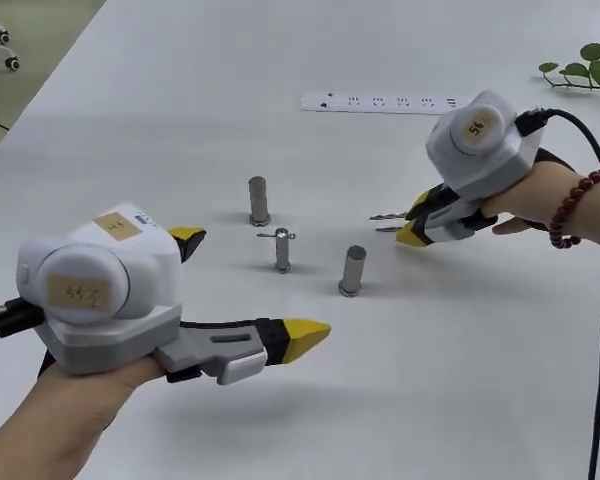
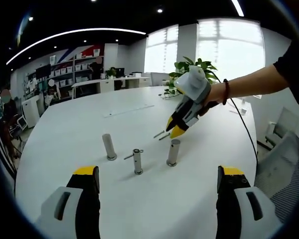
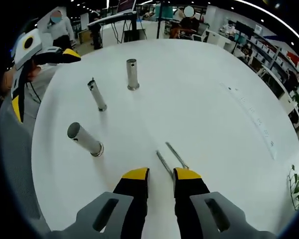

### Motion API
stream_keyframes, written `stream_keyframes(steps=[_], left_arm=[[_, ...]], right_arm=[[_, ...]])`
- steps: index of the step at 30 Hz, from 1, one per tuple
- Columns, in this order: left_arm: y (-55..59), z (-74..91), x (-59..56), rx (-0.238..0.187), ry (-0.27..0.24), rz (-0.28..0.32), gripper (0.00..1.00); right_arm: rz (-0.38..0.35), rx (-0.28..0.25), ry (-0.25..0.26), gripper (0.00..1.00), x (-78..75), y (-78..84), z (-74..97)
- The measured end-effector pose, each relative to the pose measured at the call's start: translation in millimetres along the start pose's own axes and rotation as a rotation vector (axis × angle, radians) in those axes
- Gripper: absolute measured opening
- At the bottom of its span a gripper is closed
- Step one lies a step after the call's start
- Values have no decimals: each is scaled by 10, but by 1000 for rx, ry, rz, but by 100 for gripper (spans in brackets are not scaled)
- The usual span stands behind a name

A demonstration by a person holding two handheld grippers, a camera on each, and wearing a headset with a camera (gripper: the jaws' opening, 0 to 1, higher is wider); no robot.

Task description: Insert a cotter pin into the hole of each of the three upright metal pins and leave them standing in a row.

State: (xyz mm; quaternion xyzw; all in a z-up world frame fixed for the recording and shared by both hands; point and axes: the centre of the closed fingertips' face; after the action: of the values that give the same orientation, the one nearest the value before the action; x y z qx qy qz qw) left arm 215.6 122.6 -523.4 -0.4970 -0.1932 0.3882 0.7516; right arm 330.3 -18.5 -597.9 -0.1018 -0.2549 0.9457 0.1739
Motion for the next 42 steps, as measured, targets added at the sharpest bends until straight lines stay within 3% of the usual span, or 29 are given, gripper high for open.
stream_keyframes(steps=[11,19,32,42], left_arm=[[-2,-25,3,3,8,3,98],[-4,-44,2,2,16,6,98],[-5,-36,-1,3,15,6,98],[-1,-26,-6,4,16,14,97]], right_arm=[[22,51,-37,12,-80,51,-94],[58,118,-100,6,-50,56,-114],[122,180,-83,0,-123,109,-146],[168,179,-91,0,-162,108,-183]])
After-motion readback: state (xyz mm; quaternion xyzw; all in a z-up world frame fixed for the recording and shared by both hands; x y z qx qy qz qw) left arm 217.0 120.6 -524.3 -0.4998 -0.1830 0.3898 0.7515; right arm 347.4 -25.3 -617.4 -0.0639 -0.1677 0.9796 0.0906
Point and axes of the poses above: the centre of the closed fingertips' face, and the gripper's own axes: z roughly backward along the fingers, x roughly to its left, y roughly out of its underside, and after that the axes turned 1 degree about z, right-handed
